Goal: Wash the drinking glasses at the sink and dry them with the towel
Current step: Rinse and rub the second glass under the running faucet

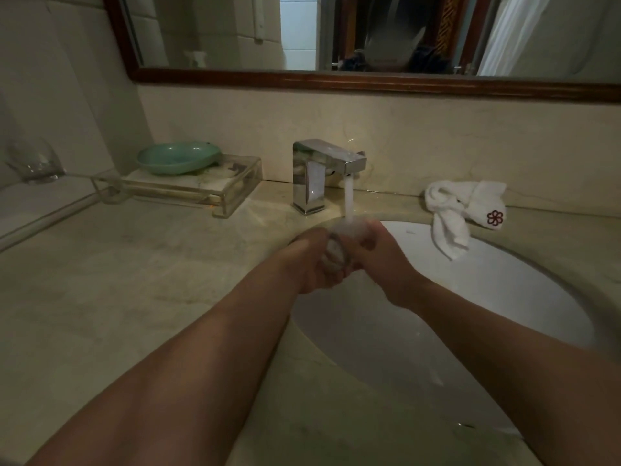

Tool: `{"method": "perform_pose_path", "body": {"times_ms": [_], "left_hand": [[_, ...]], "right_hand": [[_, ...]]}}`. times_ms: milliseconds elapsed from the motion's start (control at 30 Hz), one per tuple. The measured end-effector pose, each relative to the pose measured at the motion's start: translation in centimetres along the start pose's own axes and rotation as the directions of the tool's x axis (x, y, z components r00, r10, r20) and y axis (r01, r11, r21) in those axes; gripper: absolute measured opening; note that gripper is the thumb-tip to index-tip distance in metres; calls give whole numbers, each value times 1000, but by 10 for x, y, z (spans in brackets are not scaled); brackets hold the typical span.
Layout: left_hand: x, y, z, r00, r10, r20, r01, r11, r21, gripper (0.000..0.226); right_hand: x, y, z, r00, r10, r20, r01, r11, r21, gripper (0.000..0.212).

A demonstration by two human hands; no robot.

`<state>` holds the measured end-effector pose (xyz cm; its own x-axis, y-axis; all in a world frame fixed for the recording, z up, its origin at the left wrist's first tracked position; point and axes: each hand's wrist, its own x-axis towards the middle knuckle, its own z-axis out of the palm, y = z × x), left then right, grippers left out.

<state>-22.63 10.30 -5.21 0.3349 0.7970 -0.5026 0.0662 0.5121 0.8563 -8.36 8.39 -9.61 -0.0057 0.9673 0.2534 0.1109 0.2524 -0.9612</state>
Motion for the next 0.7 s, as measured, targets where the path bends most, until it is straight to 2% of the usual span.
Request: {"method": "perform_pose_path", "body": {"times_ms": [100,167,233,300,333,400,467,533,600,700], "left_hand": [[2,-3,-1,996,44,-83,-42,999,26,47],[4,-4,1,986,110,-128,-102,992,68,47],[7,-6,3,969,188,-160,-155,968,197,46],[8,-6,4,960,236,-153,-190,946,263,34],[7,-6,4,961,241,-137,-203,949,242,25],[5,-5,3,971,216,-100,-201,969,143,18],[4,-3,2,982,166,-87,-162,986,45,22],[2,-3,1,988,124,-93,-124,992,8,28],[-2,-2,1,991,103,-89,-98,993,65,28],[-5,-1,2,991,93,-96,-77,984,162,25]], "right_hand": [[1,-4,-5,992,-28,-124,19,997,-80,16],[2,-6,-8,975,25,-222,-35,999,-41,26],[3,-4,-9,957,80,-279,-87,996,-11,37],[2,-1,-9,958,89,-273,-91,996,5,38],[1,-1,-7,965,85,-247,-77,996,39,35],[2,3,-4,985,53,-165,-44,997,57,30],[4,8,1,997,-7,-78,4,999,-49,37],[7,11,5,997,-42,-61,33,990,-138,44],[6,9,3,992,-46,-115,26,986,-165,37],[5,5,-4,955,14,-297,-39,996,-81,39]]}}
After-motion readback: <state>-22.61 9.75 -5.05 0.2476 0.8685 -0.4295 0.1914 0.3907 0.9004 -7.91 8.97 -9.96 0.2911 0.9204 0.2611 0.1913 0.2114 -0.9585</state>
